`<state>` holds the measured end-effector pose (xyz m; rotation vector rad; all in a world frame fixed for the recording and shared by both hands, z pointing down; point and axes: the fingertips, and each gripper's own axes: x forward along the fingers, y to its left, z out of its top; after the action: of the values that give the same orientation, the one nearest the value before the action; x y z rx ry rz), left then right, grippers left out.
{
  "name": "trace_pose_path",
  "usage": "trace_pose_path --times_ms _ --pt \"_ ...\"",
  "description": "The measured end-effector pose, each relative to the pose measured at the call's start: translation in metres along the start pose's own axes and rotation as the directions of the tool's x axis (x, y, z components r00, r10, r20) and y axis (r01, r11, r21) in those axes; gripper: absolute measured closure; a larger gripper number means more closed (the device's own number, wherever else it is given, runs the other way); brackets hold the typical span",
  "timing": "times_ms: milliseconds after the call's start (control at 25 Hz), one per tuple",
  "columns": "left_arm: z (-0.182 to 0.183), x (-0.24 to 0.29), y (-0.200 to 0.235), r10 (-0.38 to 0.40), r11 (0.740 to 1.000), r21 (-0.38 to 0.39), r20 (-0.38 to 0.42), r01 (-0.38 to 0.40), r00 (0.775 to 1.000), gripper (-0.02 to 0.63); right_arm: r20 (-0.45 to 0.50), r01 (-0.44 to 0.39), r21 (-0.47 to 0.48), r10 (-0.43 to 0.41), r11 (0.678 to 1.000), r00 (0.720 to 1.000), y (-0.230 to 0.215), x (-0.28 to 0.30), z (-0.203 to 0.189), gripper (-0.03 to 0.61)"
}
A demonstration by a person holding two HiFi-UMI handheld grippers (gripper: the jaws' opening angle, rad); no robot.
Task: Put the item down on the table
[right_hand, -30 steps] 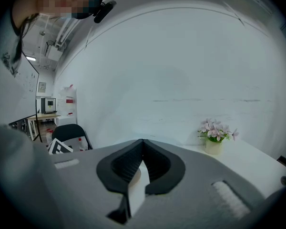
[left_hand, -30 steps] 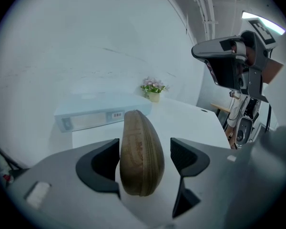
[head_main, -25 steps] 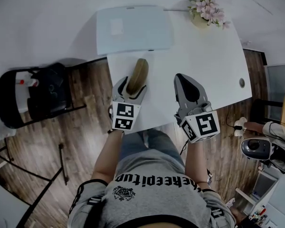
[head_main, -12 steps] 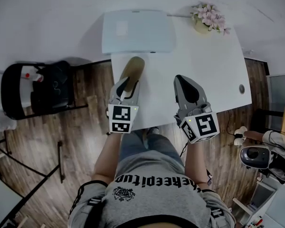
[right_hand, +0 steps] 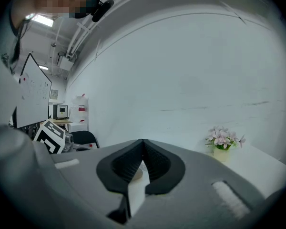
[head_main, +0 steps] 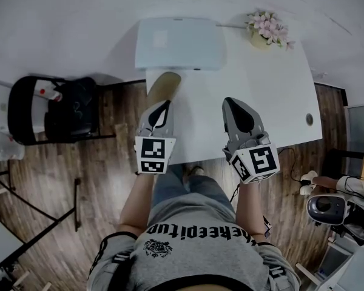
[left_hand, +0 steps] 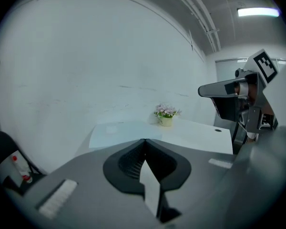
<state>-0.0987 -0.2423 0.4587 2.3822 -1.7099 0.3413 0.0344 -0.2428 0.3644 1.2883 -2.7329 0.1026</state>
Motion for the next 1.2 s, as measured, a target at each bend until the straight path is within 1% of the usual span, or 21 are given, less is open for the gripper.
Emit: trace_pose_path --times_ms 360,640,800,1080,1200 --pt "0.034 -0.028 -0.006 0.039 0.999 0.015 0.08 -0.04 0.996 0.597 0.03 -0.036 0.0 0.036 0.999 0.999 0.004 -0.01 0.008 0.578" --pt "0.064 -0.058 -0.008 0.084 0.996 0.001 0.16 -0.085 0.984 0.597 0.052 -0.063 -0.01 0.063 0.998 0.997 0.01 -0.019 0.015 0.578" --pt "0.075 -0.073 -0.014 0.087 0.996 -0.006 0.185 -0.087 0.979 0.597 0.055 -0.073 -0.015 0.073 0.997 0.996 0.013 -0.027 0.017 0.578" --pt "0.085 -0.094 -0.027 0.104 0.994 0.013 0.221 -0.11 0.97 0.597 0.071 -0.085 -0.028 0.086 0.996 0.994 0.016 -0.043 0.021 0.578" --pt "0.092 -0.104 -0.032 0.108 0.994 0.006 0.243 -0.113 0.964 0.597 0.078 -0.09 -0.035 0.093 0.995 0.993 0.018 -0.05 0.025 0.578"
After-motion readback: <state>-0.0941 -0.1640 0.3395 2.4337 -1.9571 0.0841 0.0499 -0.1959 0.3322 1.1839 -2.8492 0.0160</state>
